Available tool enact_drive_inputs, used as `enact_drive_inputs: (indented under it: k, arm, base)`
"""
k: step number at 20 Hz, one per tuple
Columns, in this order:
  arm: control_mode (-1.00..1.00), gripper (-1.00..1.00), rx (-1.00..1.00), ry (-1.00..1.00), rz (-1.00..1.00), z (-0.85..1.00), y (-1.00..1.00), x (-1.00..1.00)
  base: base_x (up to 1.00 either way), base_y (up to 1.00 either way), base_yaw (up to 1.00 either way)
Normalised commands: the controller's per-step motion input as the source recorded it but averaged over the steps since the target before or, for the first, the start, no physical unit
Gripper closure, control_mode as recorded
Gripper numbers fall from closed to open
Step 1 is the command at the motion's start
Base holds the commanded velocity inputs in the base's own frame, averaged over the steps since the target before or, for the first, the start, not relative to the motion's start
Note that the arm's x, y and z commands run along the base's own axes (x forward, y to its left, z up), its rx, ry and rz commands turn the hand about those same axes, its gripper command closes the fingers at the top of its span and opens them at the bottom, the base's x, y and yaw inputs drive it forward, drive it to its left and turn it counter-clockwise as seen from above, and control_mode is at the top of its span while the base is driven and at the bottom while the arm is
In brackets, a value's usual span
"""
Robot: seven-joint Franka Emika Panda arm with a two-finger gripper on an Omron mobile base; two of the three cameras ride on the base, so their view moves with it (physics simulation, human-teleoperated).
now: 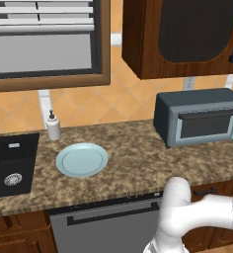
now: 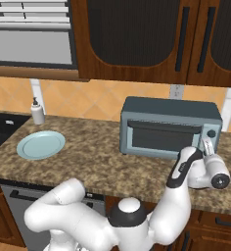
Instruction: Pick up the kebab skewer and baguette bread, and place them inside the toaster oven. Close the toaster oven door and start by setting the timer.
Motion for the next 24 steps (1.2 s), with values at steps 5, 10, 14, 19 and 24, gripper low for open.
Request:
enact_drive_inputs:
  k: [5, 10, 14, 19, 24]
  arm:
    - [-1.00, -1.00, 0.01, 0.00, -0.03, -0.13, -0.02, 0.02]
    - [-1.00, -1.00, 0.02, 0.00, -0.05, -0.09, 0.00, 0.00]
    - [-1.00, -1.00, 0.04, 0.00, -0.02, 0.00, 0.00, 0.08]
    - [-1.00, -1.00, 0.05, 0.00, 0.00, 0.00, 0.00, 0.02]
    - [-1.00, -1.00, 0.06, -0.03, 0.00, 0.00, 0.00, 0.00]
  base:
    - [0.00, 0.00, 0.00]
    - [0.00, 0.00, 0.00]
    - [0.00, 0.00, 0.00]
    - [0.00, 0.00, 0.00]
    - [0.00, 0.00, 0.00]
